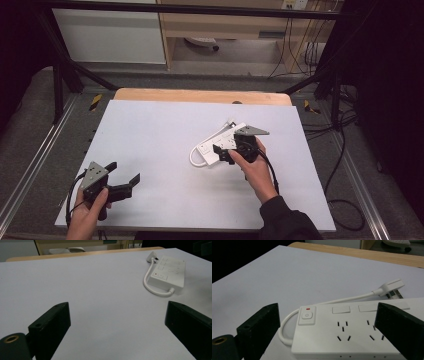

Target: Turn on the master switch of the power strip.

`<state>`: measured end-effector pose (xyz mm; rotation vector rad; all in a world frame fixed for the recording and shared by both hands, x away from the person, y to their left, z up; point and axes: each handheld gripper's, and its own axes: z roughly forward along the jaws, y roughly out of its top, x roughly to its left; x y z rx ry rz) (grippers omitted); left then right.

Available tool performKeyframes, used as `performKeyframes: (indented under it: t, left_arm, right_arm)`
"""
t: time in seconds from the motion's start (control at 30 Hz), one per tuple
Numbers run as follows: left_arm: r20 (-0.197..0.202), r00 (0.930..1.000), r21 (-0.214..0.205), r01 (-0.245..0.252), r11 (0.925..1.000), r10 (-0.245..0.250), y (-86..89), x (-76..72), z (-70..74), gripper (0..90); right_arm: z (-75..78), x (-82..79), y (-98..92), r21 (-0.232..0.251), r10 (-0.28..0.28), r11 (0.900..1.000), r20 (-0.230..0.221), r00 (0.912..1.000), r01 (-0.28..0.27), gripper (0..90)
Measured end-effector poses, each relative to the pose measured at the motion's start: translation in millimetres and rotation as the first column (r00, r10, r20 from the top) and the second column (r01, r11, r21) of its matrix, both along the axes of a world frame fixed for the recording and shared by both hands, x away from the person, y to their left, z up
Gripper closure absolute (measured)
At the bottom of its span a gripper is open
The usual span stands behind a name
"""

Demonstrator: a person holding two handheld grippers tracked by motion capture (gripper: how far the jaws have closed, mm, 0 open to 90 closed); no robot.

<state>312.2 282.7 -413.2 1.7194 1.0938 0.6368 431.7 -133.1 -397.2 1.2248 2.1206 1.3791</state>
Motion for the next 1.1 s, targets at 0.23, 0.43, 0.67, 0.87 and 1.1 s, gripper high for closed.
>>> performKeyframes:
  t: [0.23, 0.43, 0.67, 0.87, 1.1]
  left_arm:
    - [-0.005, 1.0000, -0.001, -0.005, 1.0000, 0.005, 0.5, 0.2, -0.4, 5.7]
    - [-0.010, 0.9999, 0.001, -0.006, 1.0000, 0.006, 0.3, 0.4, -0.8, 5.7]
    - [-0.012, 0.9999, 0.001, -0.007, 1.0000, 0.007, 0.5, 0.5, -0.9, 5.7]
    - [-0.012, 0.9999, 0.002, -0.010, 0.9999, 0.010, 0.9, 0.4, -0.9, 5.7]
    - [-0.012, 0.9999, 0.002, -0.012, 0.9999, 0.012, 1.3, 0.5, -0.9, 5.7]
  right_arm:
    - [3.9, -7.8, -23.5, 0.006, -0.027, 0.9996, 0.026, 0.9993, 0.027, 6.6]
    - [7.1, -13.3, -34.3, -0.002, -0.045, 0.9990, 0.049, 0.9978, 0.046, 5.1]
    - [12.5, -22.3, -50.8, 0.008, -0.058, 0.9983, 0.061, 0.9964, 0.057, 4.8]
    - [14.3, -30.0, -65.2, 0.016, -0.064, 0.9979, 0.065, 0.9959, 0.063, 5.6]
    - [14.6, -37.5, -81.0, 0.025, -0.084, 0.9963, 0.073, 0.9938, 0.082, 5.8]
